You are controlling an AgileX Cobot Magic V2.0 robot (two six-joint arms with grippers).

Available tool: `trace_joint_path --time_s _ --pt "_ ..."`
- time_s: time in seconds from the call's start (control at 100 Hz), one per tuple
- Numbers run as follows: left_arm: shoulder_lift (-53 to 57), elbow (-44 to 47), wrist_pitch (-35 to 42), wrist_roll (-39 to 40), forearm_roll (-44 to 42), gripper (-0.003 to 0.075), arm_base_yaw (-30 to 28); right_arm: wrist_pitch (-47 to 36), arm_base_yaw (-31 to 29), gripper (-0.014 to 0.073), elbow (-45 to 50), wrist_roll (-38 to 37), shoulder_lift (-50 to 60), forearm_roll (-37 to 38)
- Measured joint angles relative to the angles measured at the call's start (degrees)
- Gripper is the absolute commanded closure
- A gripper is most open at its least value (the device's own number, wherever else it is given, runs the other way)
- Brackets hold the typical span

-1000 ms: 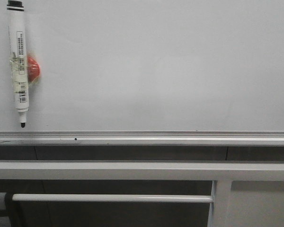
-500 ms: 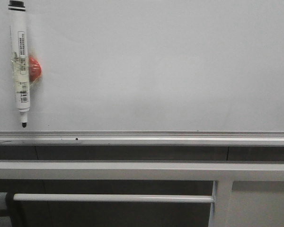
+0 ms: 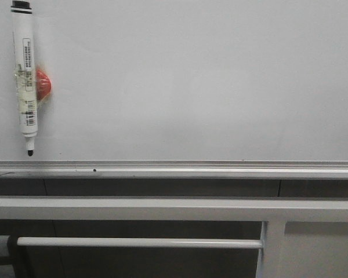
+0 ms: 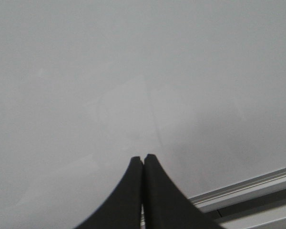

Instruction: Write number 1 on whiteboard

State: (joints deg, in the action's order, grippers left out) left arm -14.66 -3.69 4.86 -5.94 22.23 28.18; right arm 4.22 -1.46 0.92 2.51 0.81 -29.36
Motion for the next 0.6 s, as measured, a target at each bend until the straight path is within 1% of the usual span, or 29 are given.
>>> trace_joint_path --time_s 0.31,0.45,0.6 --pt "-7.82 0.24 8.28 4.80 -3.55 0.0237 0.74 0.00 0.00 0.0657 0.00 0.00 0.00 0.00" --pt "-13.74 1.28 14.91 7.06 -6.48 0.0237 5.01 0.00 0.00 0.0657 0.00 0.00 0.00 0.00" --pt "-21.02 1.31 22.26 7.41 -7.64 0.0237 12.03 0.00 0.00 0.0657 0.00 0.00 0.00 0.00"
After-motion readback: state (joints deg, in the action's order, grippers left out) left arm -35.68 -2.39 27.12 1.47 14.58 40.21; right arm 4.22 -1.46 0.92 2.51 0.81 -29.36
